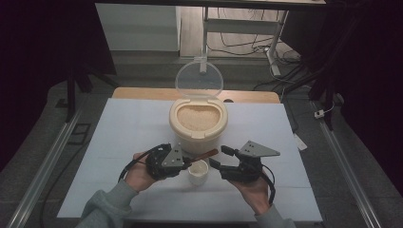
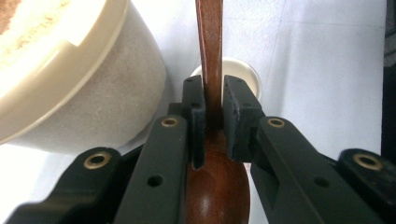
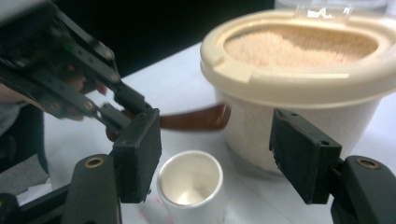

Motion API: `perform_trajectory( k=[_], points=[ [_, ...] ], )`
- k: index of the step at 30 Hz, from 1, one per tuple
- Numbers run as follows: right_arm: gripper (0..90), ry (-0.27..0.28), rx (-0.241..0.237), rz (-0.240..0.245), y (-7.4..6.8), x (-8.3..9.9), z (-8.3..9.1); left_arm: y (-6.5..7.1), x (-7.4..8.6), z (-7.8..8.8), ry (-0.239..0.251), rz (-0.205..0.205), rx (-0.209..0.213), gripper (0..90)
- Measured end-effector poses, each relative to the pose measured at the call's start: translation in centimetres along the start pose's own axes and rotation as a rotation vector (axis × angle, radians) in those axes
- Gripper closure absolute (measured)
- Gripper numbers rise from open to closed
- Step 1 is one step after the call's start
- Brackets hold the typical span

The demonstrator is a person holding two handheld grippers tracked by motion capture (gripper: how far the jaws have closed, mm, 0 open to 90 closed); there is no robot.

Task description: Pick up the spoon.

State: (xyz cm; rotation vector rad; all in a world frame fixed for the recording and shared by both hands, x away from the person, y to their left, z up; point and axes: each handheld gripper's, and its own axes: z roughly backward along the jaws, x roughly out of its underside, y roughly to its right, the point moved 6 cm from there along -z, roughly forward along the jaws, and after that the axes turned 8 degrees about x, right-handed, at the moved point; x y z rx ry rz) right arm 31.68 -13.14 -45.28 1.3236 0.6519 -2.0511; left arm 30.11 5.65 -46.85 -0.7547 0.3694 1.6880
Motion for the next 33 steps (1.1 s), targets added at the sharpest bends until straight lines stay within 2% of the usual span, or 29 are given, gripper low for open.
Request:
perform_trajectory(
  k=[4, 8, 11, 18, 22, 23, 26, 30, 33],
  points=[
    [34.1, -0.007, -0.015, -0.008, -0.5, 0.3, -0.6, 0.0, -0.1, 0.0, 0.006, 0.0, -0.004, 78.7],
    [37.8, 0.008, -0.016, -0.045, -0.9, 0.4, -1.0, 0.2, -0.2, -0.1, 0.014, -0.001, -0.006, 78.8],
    [40.8, 0.02, -0.012, -0.055, -1.0, 0.4, -1.0, 0.3, -0.3, -0.1, 0.017, -0.006, -0.007, 78.8],
    [55.1, 0.037, -0.009, -0.081, -1.2, 0.4, -1.3, 0.6, -0.5, -0.3, 0.013, -0.013, 0.004, 78.8],
    [60.1, 0.052, -0.022, -0.101, -1.4, 0.3, -1.4, 0.7, -0.4, -0.4, 0.0, -0.022, 0.002, 78.9],
    [64.4, 0.068, -0.04, -0.118, -1.4, 0.1, -1.3, 0.7, -0.4, -0.3, 0.002, -0.02, -0.002, 78.9],
    [70.1, 0.082, -0.079, -0.14, -1.6, -0.1, -1.2, 0.5, -0.3, -0.2, -0.001, -0.021, -0.006, 79.0],
    [74.5, 0.093, -0.115, -0.142, -1.9, -0.3, -1.1, 0.5, -0.3, 0.0, 0.002, -0.021, -0.01, 79.0],
    [79.2, 0.108, -0.166, -0.157, -2.1, -0.6, -1.0, 0.5, -0.3, 0.1, 0.003, -0.026, -0.013, 79.1]
  ],
)
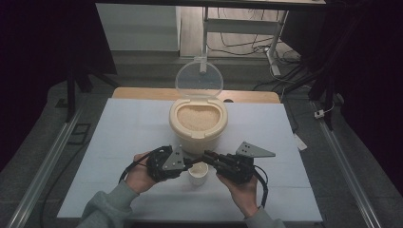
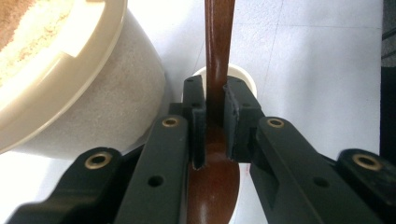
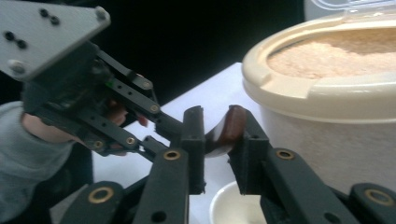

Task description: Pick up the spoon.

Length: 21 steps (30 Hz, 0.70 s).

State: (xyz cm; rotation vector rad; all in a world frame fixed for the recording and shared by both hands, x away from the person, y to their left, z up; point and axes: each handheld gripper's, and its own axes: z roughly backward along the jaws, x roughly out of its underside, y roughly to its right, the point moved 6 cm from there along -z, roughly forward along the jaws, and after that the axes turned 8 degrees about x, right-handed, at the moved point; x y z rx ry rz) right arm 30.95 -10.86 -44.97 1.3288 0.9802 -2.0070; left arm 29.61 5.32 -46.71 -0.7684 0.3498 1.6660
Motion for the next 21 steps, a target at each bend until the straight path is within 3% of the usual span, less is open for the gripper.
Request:
perform_trajectory(
  k=[6, 13, 16, 17, 18, 19, 21],
  points=[
    [81.9, 0.008, -0.027, 0.006, -0.3, -0.1, 0.1, 0.2, -0.1, -0.1, -0.002, -0.008, -0.008, 79.2],
    [82.5, 0.029, -0.036, 0.024, -0.4, -0.4, 0.1, 0.1, -0.1, 0.0, 0.031, 0.025, -0.014, 77.2],
    [82.5, 0.044, -0.033, 0.029, -0.4, -0.7, 0.3, -0.1, 0.0, 0.2, 0.05, 0.06, -0.026, 68.2],
    [82.5, 0.051, -0.032, 0.027, -0.4, -0.8, 0.4, -0.2, 0.1, 0.3, 0.064, 0.08, -0.03, 56.3],
    [82.5, 0.061, -0.036, 0.027, -0.3, -1.0, 0.6, -0.2, 0.2, 0.4, 0.073, 0.096, -0.029, 56.3],
    [82.6, 0.075, -0.041, 0.02, -0.2, -1.3, 0.9, -0.2, 0.3, 0.6, 0.088, 0.116, -0.029, 48.2],
    [82.6, 0.092, -0.039, 0.017, 0.1, -1.6, 1.3, -0.1, 0.7, 1.2, 0.108, 0.147, -0.037, 42.0]
  ],
)
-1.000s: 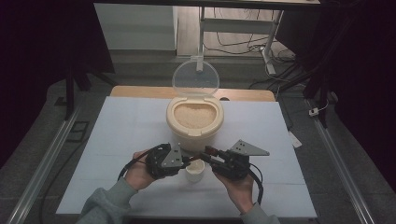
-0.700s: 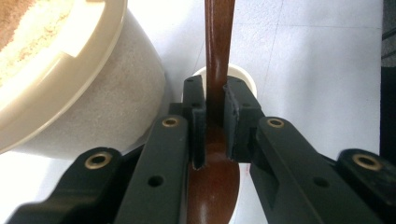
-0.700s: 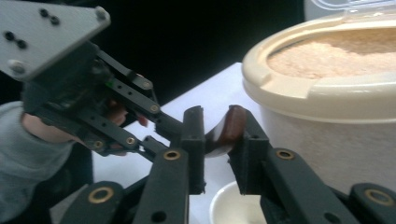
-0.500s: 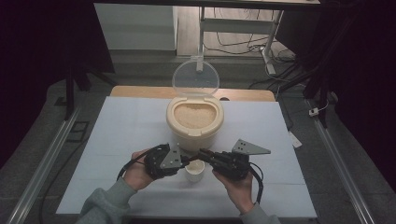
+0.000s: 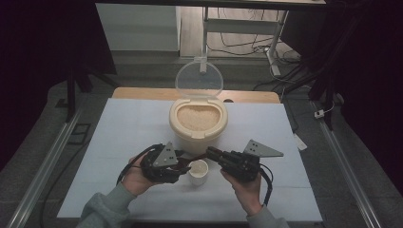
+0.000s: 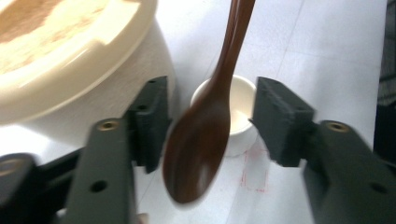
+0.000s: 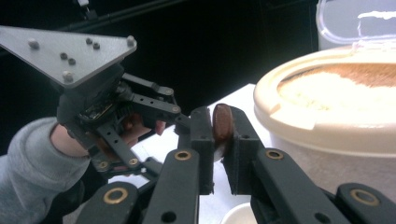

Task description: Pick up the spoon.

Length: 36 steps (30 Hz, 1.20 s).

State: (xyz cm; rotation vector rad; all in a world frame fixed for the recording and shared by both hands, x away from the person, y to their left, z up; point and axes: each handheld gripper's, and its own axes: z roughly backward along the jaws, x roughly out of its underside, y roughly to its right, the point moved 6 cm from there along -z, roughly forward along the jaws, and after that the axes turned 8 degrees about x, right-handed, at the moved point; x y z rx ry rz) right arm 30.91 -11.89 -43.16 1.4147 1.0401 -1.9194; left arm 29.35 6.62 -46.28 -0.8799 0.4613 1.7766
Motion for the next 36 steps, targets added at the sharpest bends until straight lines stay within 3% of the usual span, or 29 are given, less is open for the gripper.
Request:
perform_trajectory(
  k=[8, 19, 26, 30, 36],
  points=[
    [82.6, 0.059, 0.013, -0.011, 1.1, -1.3, 1.6, -0.3, 2.7, 2.6, 0.079, 0.107, -0.074, 30.6],
    [82.5, 0.11, 0.046, 0.009, 2.4, -2.7, 3.5, -1.6, 10.0, 3.5, 0.056, 0.273, -0.124, 26.1],
    [82.5, 0.132, 0.068, 0.013, 3.1, -3.4, 4.5, -2.4, 13.7, 4.9, 0.087, 0.376, -0.157, 25.0],
    [82.5, 0.142, 0.081, 0.015, 3.5, -3.6, 4.9, -2.7, 14.9, 5.1, 0.089, 0.414, -0.158, 24.5],
    [82.5, 0.165, 0.098, 0.017, 3.9, -4.2, 5.6, -2.9, 15.2, 5.0, 0.084, 0.425, -0.154, 24.0]
  ],
)
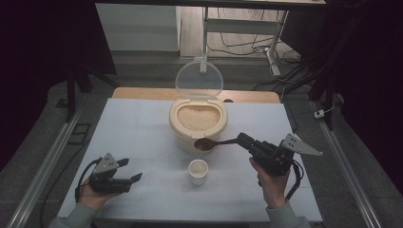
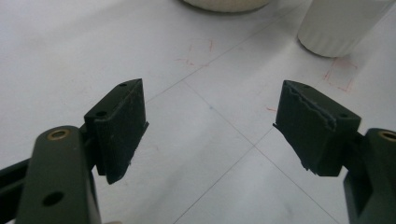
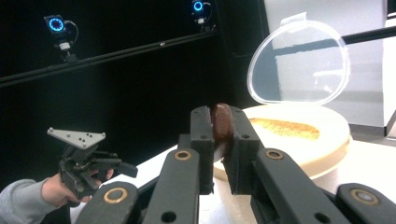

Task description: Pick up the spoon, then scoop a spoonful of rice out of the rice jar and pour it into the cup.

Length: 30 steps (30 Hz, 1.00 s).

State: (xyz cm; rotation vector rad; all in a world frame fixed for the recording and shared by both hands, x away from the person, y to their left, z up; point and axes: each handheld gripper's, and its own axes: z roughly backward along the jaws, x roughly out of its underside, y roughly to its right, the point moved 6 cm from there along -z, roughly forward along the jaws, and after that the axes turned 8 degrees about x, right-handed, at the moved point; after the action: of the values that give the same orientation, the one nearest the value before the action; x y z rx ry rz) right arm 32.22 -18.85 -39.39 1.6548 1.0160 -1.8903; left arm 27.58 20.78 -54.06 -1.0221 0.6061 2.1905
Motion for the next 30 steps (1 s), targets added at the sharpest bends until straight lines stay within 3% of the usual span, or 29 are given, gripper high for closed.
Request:
perform_trajectory(
  k=[26, 30],
  points=[
    [82.5, 0.069, 0.035, 0.0, 1.0, -2.1, 0.5, 0.2, 0.2, -0.6, -0.037, -0.011, 0.008, 23.2],
    [82.5, 0.087, 0.06, 0.007, 1.6, -2.9, 0.2, 0.1, 0.3, -0.6, -0.039, -0.009, 0.013, 23.2]
  ],
)
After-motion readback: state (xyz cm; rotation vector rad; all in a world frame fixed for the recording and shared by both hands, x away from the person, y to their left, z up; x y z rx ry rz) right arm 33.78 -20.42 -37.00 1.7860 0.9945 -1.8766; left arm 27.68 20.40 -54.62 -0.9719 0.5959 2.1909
